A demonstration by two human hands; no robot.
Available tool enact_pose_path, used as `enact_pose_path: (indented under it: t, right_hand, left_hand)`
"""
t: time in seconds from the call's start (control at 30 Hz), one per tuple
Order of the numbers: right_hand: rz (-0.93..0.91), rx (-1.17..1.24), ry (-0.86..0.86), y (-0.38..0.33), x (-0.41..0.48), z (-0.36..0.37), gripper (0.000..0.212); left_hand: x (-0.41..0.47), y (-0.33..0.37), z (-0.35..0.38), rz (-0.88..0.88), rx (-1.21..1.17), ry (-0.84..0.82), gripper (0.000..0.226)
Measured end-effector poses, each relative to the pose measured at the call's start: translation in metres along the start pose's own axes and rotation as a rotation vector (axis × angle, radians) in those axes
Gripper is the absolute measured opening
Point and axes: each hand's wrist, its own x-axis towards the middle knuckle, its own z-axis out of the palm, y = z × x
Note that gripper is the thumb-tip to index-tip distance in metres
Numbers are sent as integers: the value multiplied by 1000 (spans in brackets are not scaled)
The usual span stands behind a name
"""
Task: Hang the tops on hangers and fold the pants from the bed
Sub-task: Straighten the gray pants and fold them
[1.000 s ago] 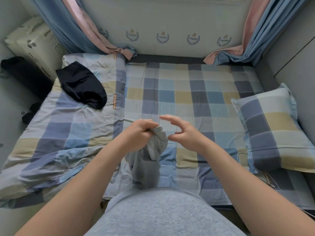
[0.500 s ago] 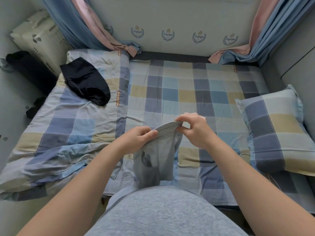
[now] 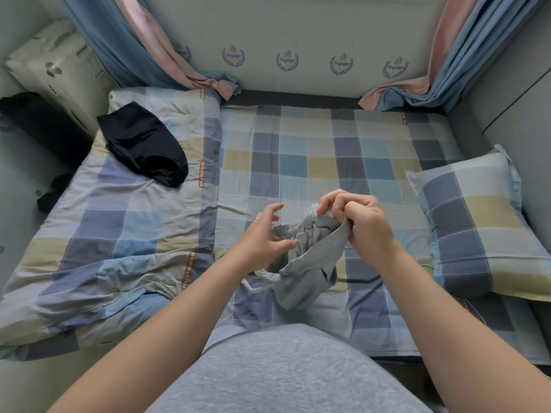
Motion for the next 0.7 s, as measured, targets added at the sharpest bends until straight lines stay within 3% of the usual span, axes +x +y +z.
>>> enact_pose_path:
  t: [0.1, 0.27, 0.33, 0.37, 0.47, 0.53, 0.7]
  right_hand:
    - [15, 107, -80, -7, -2, -5, 23]
    - [-6, 142, -108, -16, -2, -11, 24]
    - [1, 85, -71, -16, -1, -15, 23]
    - [4, 24, -38, -15, -1, -17, 22]
    - [12, -218, 54, -9, 0, -25, 20]
    - [23, -404, 63, 1, -1, -31, 32]
    - [247, -855, -106, 21, 1, -37, 35]
  left_hand:
    - [9, -1, 3, 42, 151, 7, 88]
    - [10, 0, 19, 95, 169, -116, 31]
    - [8, -2, 24, 92, 132, -50, 14]
    - [7, -3, 25, 92, 127, 13, 5]
    - [5, -4, 19, 80, 73, 182, 16]
    - [5, -1, 9, 94, 18, 255, 19]
    - [8, 8, -15, 125, 60, 366, 17]
